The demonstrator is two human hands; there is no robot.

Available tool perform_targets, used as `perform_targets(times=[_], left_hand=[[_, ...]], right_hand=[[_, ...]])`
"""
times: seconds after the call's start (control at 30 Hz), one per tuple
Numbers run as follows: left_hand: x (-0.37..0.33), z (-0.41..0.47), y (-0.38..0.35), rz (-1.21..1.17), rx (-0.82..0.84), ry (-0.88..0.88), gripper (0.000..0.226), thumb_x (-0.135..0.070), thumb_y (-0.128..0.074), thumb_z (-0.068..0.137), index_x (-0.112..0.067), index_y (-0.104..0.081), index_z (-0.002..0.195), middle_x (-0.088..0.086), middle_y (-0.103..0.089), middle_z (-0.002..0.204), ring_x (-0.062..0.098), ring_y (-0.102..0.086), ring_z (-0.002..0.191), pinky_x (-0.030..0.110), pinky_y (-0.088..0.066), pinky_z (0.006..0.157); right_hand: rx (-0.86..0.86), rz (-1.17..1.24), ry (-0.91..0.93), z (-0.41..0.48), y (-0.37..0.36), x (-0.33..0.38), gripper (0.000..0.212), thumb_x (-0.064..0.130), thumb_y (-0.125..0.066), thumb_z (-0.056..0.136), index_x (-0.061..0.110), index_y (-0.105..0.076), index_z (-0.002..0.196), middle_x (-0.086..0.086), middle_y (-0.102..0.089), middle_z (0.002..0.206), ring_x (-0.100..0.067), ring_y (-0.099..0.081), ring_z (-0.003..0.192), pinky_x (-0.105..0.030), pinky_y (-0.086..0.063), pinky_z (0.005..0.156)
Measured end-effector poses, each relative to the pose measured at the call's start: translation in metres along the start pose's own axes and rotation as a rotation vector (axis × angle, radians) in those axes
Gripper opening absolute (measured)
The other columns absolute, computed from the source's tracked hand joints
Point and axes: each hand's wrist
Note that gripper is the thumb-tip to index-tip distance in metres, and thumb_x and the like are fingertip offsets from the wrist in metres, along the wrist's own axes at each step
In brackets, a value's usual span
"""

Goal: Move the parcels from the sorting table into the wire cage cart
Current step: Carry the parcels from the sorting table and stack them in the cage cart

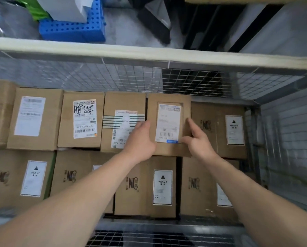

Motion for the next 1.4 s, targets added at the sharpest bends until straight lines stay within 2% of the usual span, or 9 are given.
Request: perform_targets(times=[0.1, 0.17, 0.27, 0.4, 0.5, 0.67, 1.03, 1.17, 1.4], left_hand=[[-0.001, -0.004, 0.002, 0.009, 0.010, -0.001, 0.075, -0.009, -0.067, 0.083, -0.019, -0.038, 0.151, 0.004, -0.044, 0.147, 0.026, -0.046, 0.134, 0.045, -0.044, 0.110], [-0.006, -0.011, 0.008, 0.040, 0.035, -0.015, 0.079, -0.010, -0.067, 0.084, -0.020, -0.033, 0.155, 0.004, -0.038, 0.154, 0.027, -0.039, 0.141, 0.043, -0.036, 0.117], [-0.017, -0.026, 0.021, 0.192, 0.060, -0.079, 0.083, -0.016, -0.064, 0.090, -0.018, -0.019, 0.160, 0.001, -0.019, 0.165, 0.022, -0.022, 0.149, 0.033, -0.023, 0.121], [-0.035, -0.053, 0.041, 0.421, 0.003, -0.148, 0.077, -0.029, -0.061, 0.092, -0.021, -0.022, 0.158, 0.001, -0.020, 0.164, 0.024, -0.021, 0.148, 0.040, -0.029, 0.119], [-0.053, -0.080, 0.058, 0.526, -0.016, -0.174, 0.073, -0.038, -0.058, 0.092, -0.024, -0.026, 0.156, -0.001, -0.023, 0.162, 0.023, -0.022, 0.147, 0.042, -0.033, 0.114], [-0.082, -0.129, 0.096, 0.621, -0.059, -0.249, 0.071, -0.047, -0.055, 0.092, -0.022, -0.029, 0.153, 0.000, -0.025, 0.160, 0.022, -0.021, 0.147, 0.045, -0.029, 0.117], [-0.151, -0.238, 0.171, 0.738, -0.094, -0.607, 0.068, -0.055, -0.051, 0.093, -0.021, -0.033, 0.149, -0.001, -0.034, 0.154, 0.023, -0.029, 0.142, 0.045, -0.030, 0.113], [-0.178, -0.268, 0.173, 0.781, -0.079, -0.785, 0.071, -0.060, -0.048, 0.093, -0.021, -0.033, 0.150, -0.003, -0.037, 0.153, 0.021, -0.032, 0.141, 0.045, -0.032, 0.113], [-0.223, -0.322, 0.143, 0.830, -0.071, -1.053, 0.081, -0.067, -0.043, 0.092, -0.020, -0.025, 0.156, 0.001, -0.025, 0.162, 0.023, -0.020, 0.149, 0.046, -0.031, 0.115]], right_hand=[[0.025, -0.008, 0.010, 0.000, 0.000, -0.001, 0.083, 0.003, -0.062, 0.094, 0.028, -0.020, 0.161, 0.009, -0.029, 0.163, 0.001, -0.026, 0.136, -0.023, -0.026, 0.111], [0.058, -0.058, 0.003, -0.003, 0.002, 0.003, 0.082, 0.004, -0.060, 0.096, 0.030, -0.017, 0.161, 0.008, -0.026, 0.165, -0.005, -0.024, 0.144, -0.027, -0.025, 0.115], [0.083, -0.364, 0.046, -0.012, 0.003, 0.017, 0.081, 0.009, -0.057, 0.098, 0.033, -0.013, 0.161, 0.000, -0.013, 0.169, -0.017, -0.009, 0.155, -0.035, -0.016, 0.122], [0.018, -0.571, 0.187, -0.037, 0.002, 0.039, 0.073, 0.014, -0.057, 0.095, 0.034, -0.024, 0.156, -0.011, -0.021, 0.166, -0.021, -0.006, 0.156, -0.039, -0.025, 0.120], [-0.004, -0.634, 0.239, -0.073, 0.008, 0.062, 0.065, 0.017, -0.057, 0.097, 0.028, -0.031, 0.155, -0.009, -0.036, 0.160, -0.022, -0.022, 0.152, -0.038, -0.036, 0.113], [-0.071, -0.741, 0.198, -0.140, 0.019, 0.096, 0.074, 0.020, -0.056, 0.096, 0.024, -0.020, 0.160, -0.009, -0.020, 0.167, -0.023, -0.015, 0.155, -0.040, -0.025, 0.122], [-0.434, -0.610, 0.102, -0.311, 0.022, 0.152, 0.074, 0.026, -0.052, 0.097, 0.022, -0.017, 0.162, -0.002, -0.012, 0.170, -0.017, -0.009, 0.156, -0.039, -0.023, 0.124], [-0.575, -0.539, 0.051, -0.370, 0.026, 0.150, 0.072, 0.030, -0.051, 0.098, 0.023, -0.017, 0.162, 0.000, -0.012, 0.169, -0.015, -0.009, 0.156, -0.034, -0.021, 0.122], [-0.802, -0.419, -0.041, -0.458, 0.041, 0.111, 0.073, 0.040, -0.054, 0.100, 0.023, -0.019, 0.162, 0.001, -0.015, 0.169, -0.014, -0.010, 0.155, -0.034, -0.018, 0.124]])
Point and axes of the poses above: each hand's wrist, its own z-axis towards the middle knuckle, its own y-axis out of the back of the hand, x = y × z
